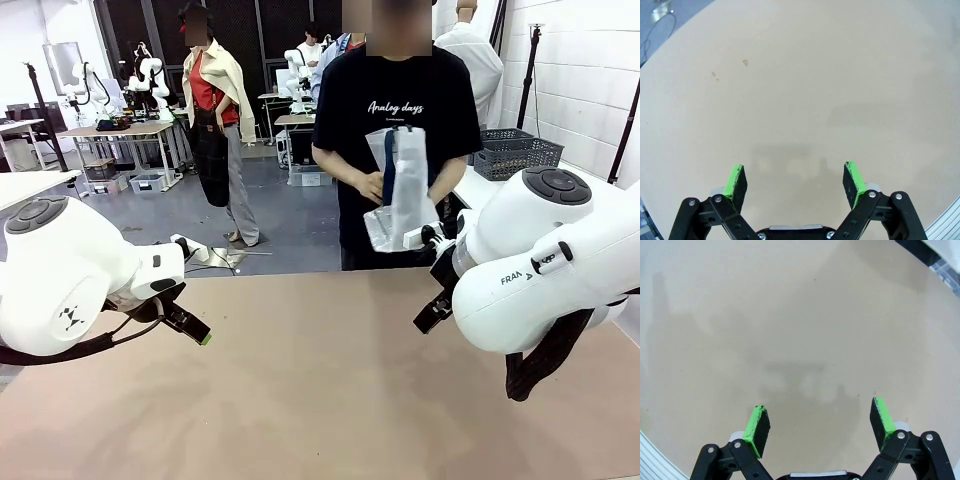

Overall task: Transfer purchased items from the store into the shopping bag.
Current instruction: Open the Reusable shopping bag in the center of the table.

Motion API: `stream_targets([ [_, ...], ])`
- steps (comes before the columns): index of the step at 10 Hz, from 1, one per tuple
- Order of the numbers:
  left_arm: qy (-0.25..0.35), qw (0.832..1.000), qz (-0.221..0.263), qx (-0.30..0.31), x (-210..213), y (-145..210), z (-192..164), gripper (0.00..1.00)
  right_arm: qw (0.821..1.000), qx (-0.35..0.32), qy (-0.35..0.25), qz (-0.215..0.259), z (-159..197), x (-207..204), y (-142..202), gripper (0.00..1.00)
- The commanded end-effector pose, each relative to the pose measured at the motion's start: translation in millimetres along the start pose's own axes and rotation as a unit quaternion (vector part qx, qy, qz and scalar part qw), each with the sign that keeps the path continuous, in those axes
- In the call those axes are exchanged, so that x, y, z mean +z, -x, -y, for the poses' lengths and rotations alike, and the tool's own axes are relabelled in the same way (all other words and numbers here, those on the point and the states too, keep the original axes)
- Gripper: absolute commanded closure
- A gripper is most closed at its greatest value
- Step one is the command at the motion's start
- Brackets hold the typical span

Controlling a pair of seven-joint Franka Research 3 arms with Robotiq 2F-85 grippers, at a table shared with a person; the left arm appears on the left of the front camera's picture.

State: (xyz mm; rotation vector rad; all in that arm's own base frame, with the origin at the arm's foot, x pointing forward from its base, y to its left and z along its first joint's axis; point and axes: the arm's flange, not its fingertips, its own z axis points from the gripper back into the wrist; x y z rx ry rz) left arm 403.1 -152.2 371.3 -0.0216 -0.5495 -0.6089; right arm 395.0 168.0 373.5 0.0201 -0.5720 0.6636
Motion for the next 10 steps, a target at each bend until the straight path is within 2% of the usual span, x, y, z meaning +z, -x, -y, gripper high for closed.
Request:
stream_targets([
  [1, 0.000, 1.000, 0.000, 0.001, 0.1, 0.4, -1.2, 0.00, 1.000, 0.000, 0.000, 0.000, 0.1, 0.0, 0.0, 0.00],
  [10, 0.000, 1.000, 0.000, 0.001, 0.1, 0.4, -1.2, 0.00, 1.000, 0.000, 0.000, 0.000, 0.1, 0.0, 0.0, 0.00],
])
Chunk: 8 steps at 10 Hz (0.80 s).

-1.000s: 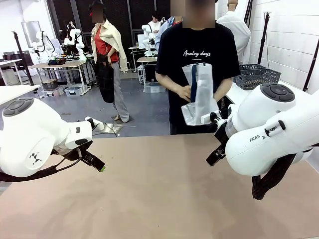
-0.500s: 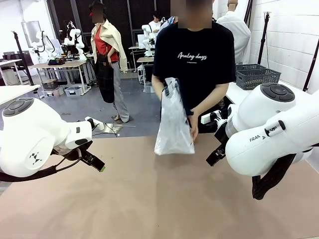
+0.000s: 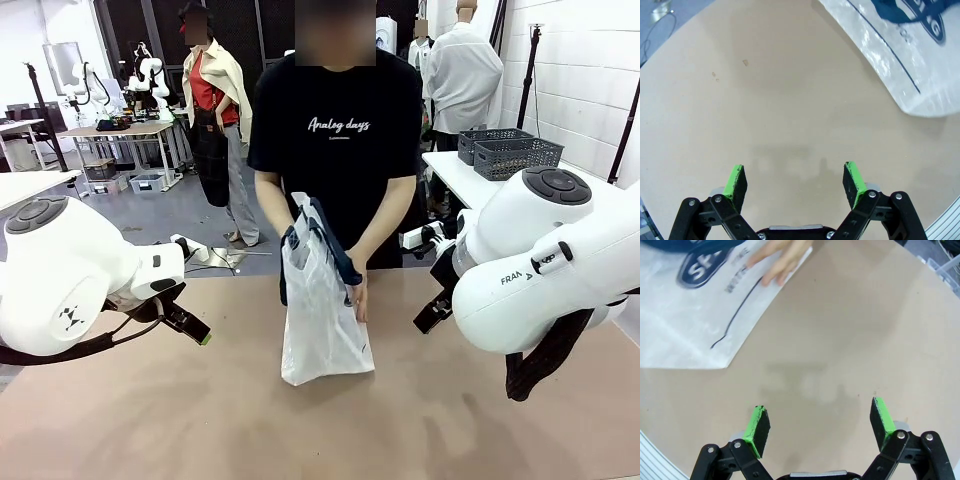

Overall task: Transfer purchased items from the store into the shopping bag.
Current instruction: Open the Reusable shopping bag in the center of the table.

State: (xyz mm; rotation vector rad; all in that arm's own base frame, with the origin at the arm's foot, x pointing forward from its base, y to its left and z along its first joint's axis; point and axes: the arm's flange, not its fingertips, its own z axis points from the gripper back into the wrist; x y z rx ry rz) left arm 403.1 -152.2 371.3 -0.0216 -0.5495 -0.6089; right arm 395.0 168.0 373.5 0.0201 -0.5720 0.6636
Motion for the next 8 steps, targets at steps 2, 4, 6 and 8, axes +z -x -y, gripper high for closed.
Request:
stream_targets([
  [2, 0.000, 1.000, 0.000, 0.001, 0.1, 0.4, -1.2, 0.00, 1.000, 0.000, 0.000, 0.000, 0.1, 0.0, 0.0, 0.00],
  [4, 0.000, 1.000, 0.000, 0.001, 0.1, 0.4, -1.2, 0.00, 1.000, 0.000, 0.000, 0.000, 0.1, 0.0, 0.0, 0.00],
  [6, 0.000, 1.000, 0.000, 0.001, 0.1, 0.4, -1.2, 0.00, 1.000, 0.000, 0.000, 0.000, 0.1, 0.0, 0.0, 0.00],
  [8, 0.000, 1.000, 0.000, 0.001, 0.1, 0.4, -1.2, 0.00, 1.000, 0.000, 0.000, 0.000, 0.1, 0.0, 0.0, 0.00],
])
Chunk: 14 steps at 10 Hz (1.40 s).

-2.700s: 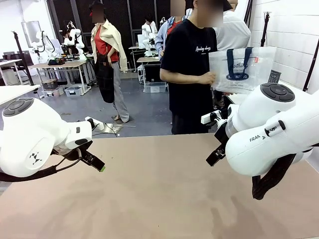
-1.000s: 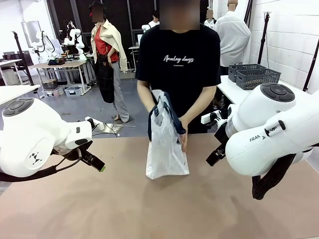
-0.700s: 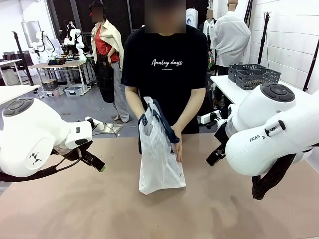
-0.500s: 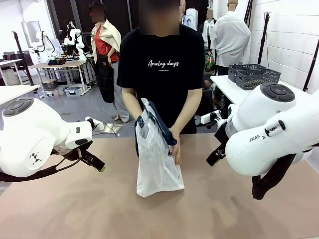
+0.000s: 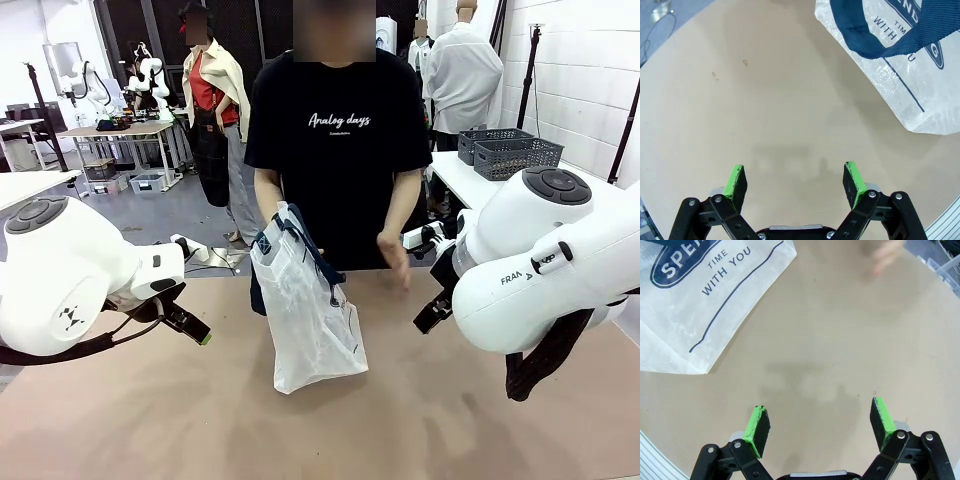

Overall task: Transfer purchased items from the store into the shopping bag.
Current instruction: Open the Reusable shopping bag in the center of the table.

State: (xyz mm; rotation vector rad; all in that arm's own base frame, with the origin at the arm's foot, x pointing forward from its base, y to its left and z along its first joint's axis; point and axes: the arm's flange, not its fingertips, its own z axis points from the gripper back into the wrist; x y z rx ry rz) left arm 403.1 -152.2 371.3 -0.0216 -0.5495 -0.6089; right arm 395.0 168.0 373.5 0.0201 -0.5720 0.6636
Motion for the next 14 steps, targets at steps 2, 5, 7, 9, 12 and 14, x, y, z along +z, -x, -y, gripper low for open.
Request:
stream_targets([
  [2, 0.000, 1.000, 0.000, 0.001, 0.1, 0.4, -1.2, 0.00, 1.000, 0.000, 0.000, 0.000, 0.1, 0.0, 0.0, 0.00],
  [5, 0.000, 1.000, 0.000, 0.001, 0.1, 0.4, -1.2, 0.00, 1.000, 0.000, 0.000, 0.000, 0.1, 0.0, 0.0, 0.00],
  [7, 0.000, 1.000, 0.000, 0.001, 0.1, 0.4, -1.2, 0.00, 1.000, 0.000, 0.000, 0.000, 0.1, 0.0, 0.0, 0.00],
  [9, 0.000, 1.000, 0.000, 0.001, 0.1, 0.4, -1.2, 0.00, 1.000, 0.000, 0.000, 0.000, 0.1, 0.0, 0.0, 0.00],
  [12, 0.000, 1.000, 0.000, 0.001, 0.1, 0.4, -1.2, 0.00, 1.000, 0.000, 0.000, 0.000, 0.1, 0.0, 0.0, 0.00],
  [14, 0.000, 1.000, 0.000, 0.001, 0.1, 0.4, -1.2, 0.00, 1.000, 0.000, 0.000, 0.000, 0.1, 0.0, 0.0, 0.00],
])
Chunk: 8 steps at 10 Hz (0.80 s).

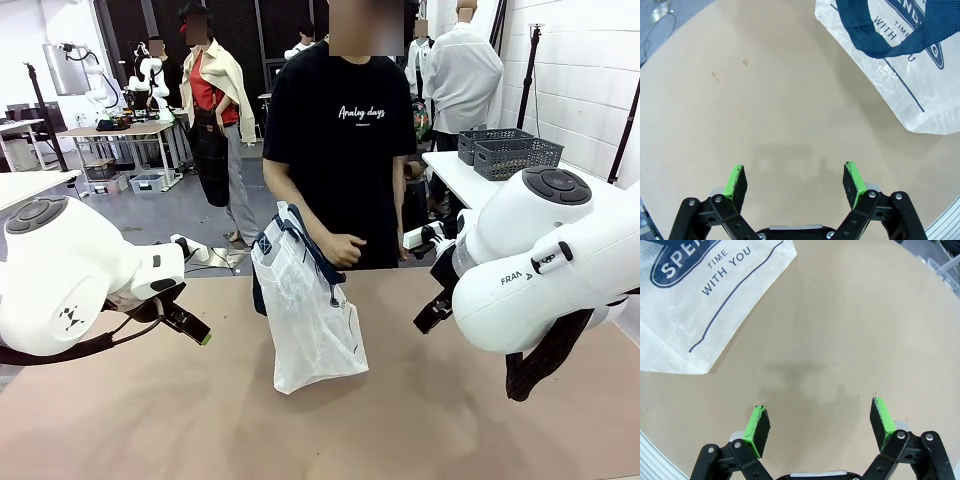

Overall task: Transfer purchased items from the store into the shopping bag.
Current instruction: Open the Reusable shopping bag in the center of the table.

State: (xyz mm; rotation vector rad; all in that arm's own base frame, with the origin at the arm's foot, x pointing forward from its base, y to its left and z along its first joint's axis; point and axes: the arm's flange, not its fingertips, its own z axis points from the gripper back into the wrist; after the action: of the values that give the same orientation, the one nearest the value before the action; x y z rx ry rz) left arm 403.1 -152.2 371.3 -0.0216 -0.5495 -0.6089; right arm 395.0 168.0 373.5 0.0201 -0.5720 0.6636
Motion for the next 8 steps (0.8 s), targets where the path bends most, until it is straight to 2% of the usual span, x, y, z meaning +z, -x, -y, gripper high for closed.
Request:
stream_targets([
  [1, 0.000, 1.000, 0.000, 0.001, 0, 0, -1, 0.00, 1.000, 0.000, 0.000, 0.000, 0, 0, 0, 0.00],
  [7, 0.000, 1.000, 0.000, 0.000, 0, 0, 0, 0.00, 1.000, 0.000, 0.000, 0.000, 0, 0, 0, 0.00],
  [8, 0.008, 1.000, -0.016, 0.001, 6, -10, 8, 0.00, 1.000, -0.006, -0.020, -0.009, -6, 5, -9, 0.00],
])
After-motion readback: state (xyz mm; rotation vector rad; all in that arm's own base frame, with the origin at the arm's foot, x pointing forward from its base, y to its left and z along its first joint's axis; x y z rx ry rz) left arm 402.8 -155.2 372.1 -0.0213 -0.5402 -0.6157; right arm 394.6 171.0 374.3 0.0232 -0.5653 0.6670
